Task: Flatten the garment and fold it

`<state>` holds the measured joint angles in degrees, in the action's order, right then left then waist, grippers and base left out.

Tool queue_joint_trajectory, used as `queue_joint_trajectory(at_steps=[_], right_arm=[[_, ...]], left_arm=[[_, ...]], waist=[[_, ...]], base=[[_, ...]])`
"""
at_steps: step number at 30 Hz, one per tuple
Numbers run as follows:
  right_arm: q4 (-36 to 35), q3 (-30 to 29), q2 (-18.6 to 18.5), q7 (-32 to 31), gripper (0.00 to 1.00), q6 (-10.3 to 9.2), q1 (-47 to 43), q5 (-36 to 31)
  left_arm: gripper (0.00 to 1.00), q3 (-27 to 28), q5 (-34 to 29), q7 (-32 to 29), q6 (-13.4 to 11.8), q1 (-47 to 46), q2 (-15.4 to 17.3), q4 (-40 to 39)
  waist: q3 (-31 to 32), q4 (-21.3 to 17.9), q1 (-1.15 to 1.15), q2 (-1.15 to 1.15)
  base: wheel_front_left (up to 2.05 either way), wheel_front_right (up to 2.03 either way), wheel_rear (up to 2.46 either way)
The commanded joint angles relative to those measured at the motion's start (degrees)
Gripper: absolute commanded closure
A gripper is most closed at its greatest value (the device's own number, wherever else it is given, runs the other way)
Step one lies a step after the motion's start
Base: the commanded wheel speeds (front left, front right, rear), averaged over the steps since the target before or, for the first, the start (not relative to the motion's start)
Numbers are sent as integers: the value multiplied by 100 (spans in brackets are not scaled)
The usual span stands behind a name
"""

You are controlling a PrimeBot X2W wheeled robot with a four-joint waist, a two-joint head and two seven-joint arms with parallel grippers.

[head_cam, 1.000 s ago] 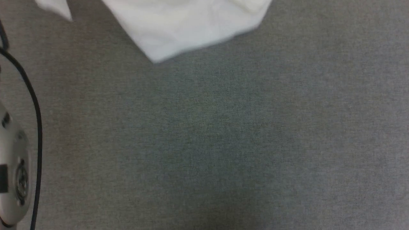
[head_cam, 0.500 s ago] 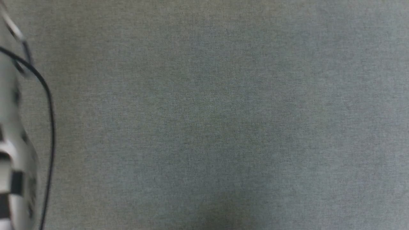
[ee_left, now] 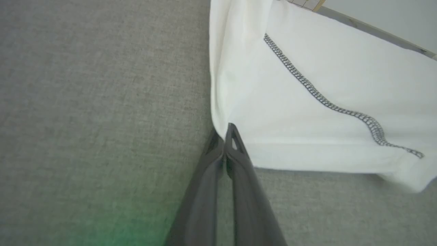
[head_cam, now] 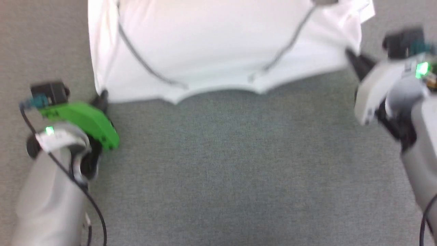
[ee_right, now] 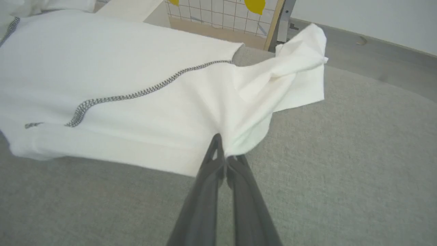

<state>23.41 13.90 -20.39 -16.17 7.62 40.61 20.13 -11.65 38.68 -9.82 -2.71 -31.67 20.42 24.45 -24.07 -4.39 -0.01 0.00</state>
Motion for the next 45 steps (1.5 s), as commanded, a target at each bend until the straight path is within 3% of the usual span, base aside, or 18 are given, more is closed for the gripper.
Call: queue_joint_trajectory(at_steps=[1,9,21,28,34,35,36,37,38,45], right_arm=[[-370,-259,-87,-152,100,-13,-703,141],[-1648,-1307,399,-705,100,-13,-2792,-99],[-2985,-2354,1455,-1768,100,-13,-4749,-760],[-3105,-2512,1679,-2490,100,-13,-5396,-912],[-2665,-2418,1732,-2265,100,-13,-5358,-978],[-2601,-2387,1736,-2169,100,-13,-5326,-970],[-2545,-2354,1738,-2061,92,-13,-5296,-971],[-2493,-2312,1740,-1924,55,-13,-5265,-970],[-2455,-2288,1742,-1798,0,-13,-5239,-939],[-2757,-2266,1745,-1047,0,-13,-5203,-893]], left_arm=[[100,58,185,-204,-191,753,10,-245],[100,137,498,-533,-708,2514,-99,-1368],[100,-52,505,-1000,-1237,4084,-3,-2287],[100,-132,427,-1208,-1490,4591,120,-2401],[100,-129,445,-1033,-1521,4609,-23,-2400],[65,-114,428,-945,-1517,4581,-51,-2377],[0,-105,426,-863,-1490,4548,-83,-2351],[0,-93,435,-749,-1421,4497,-119,-2314],[0,-60,451,-610,-1351,4439,-160,-2277],[0,222,333,497,-979,4030,-272,-2313]], waist=[[588,90,1,0],[1092,170,1,0],[1370,276,1,0],[1423,253,1,0],[1421,245,1,0],[1418,245,1,0],[1419,248,1,0],[1425,252,1,0],[1434,256,1,0],[1511,280,1,0]], base=[[0,0,0],[0,0,0],[0,0,0],[0,0,0],[0,0,0],[0,0,0],[0,0,0],[0,0,0],[0,0,0],[0,0,0]])
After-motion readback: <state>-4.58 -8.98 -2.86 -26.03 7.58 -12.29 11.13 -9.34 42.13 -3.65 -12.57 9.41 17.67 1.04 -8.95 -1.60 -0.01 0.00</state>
